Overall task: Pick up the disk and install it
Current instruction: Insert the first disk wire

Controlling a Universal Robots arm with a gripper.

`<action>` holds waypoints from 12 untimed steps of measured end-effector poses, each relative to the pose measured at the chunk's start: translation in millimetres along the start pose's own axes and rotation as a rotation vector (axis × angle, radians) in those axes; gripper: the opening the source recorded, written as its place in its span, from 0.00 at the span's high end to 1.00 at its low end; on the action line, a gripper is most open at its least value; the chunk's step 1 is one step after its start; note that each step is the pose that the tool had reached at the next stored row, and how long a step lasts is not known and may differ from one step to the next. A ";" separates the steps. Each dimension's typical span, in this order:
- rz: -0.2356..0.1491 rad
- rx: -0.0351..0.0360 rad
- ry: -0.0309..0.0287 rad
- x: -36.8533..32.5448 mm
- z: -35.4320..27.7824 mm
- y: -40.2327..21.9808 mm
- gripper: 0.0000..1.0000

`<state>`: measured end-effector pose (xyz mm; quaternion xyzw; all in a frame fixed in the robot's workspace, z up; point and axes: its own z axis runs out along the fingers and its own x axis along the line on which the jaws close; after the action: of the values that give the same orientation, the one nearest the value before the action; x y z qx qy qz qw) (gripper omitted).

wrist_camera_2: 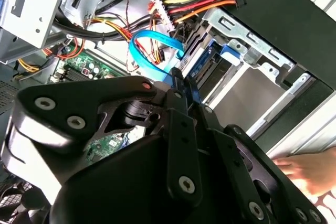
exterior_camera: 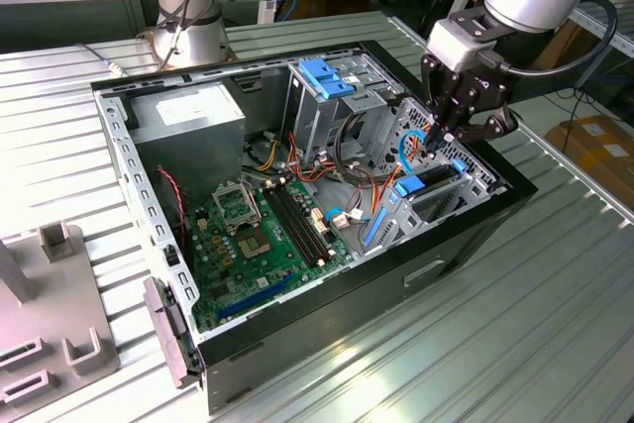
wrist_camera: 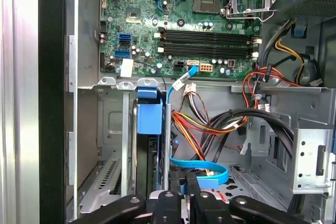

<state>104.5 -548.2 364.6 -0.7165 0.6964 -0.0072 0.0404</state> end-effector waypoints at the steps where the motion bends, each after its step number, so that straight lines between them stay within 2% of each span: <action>1: -0.001 0.0016 -0.0005 0.5 -0.1 1.1 0.84; 3: -0.008 0.0082 -0.0017 2.8 -0.3 4.2 0.84; 6: -0.035 0.0197 -0.0043 3.7 0.6 4.4 0.84; 7: -0.043 0.0275 -0.0042 4.1 0.8 4.8 0.84; 8: -0.044 0.0318 -0.0044 4.7 1.2 5.6 0.84; 12: -0.042 0.0321 -0.0040 6.7 1.5 5.9 0.84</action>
<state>98.9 -555.0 362.3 -0.7301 0.6811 -0.0178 0.0531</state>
